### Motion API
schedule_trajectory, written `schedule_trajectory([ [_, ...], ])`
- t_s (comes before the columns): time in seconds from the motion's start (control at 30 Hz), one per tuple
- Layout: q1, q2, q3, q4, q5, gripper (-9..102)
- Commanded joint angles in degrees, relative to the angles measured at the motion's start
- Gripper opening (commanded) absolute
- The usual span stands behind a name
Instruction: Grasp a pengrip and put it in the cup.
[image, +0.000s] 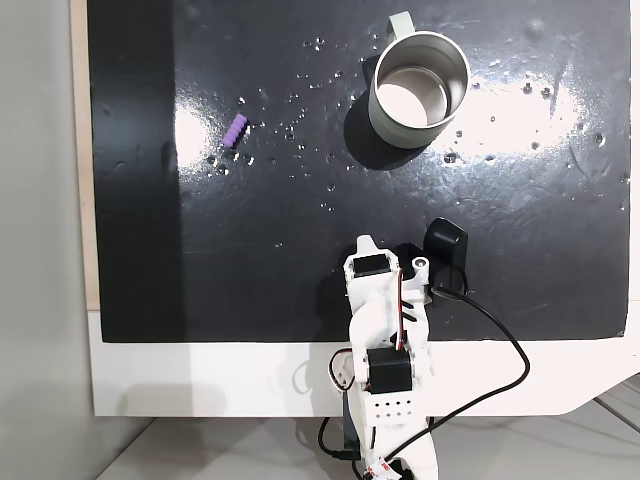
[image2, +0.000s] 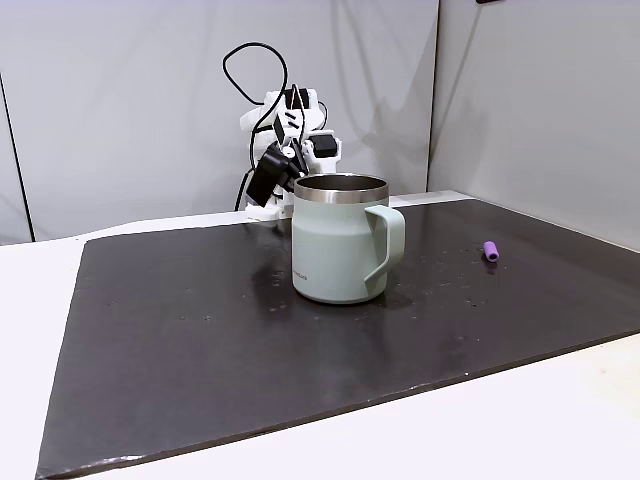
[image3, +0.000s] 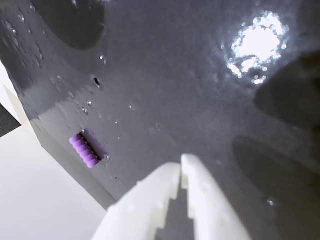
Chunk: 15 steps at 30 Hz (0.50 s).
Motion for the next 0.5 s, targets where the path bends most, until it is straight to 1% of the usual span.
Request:
schedule_trajectory([
  [0.0, -0.35, 0.62, -0.26, -1.58, -0.70, 0],
  [0.2, -0.53, 0.62, -0.26, -1.58, -1.05, 0],
  [0.3, -2.11, 0.62, -0.35, -1.76, -1.41, 0],
  [0.4, -2.20, 0.62, -2.99, -2.11, -5.36, 0],
  [0.47, -3.43, 0.26, -6.15, -1.93, -5.80, 0],
])
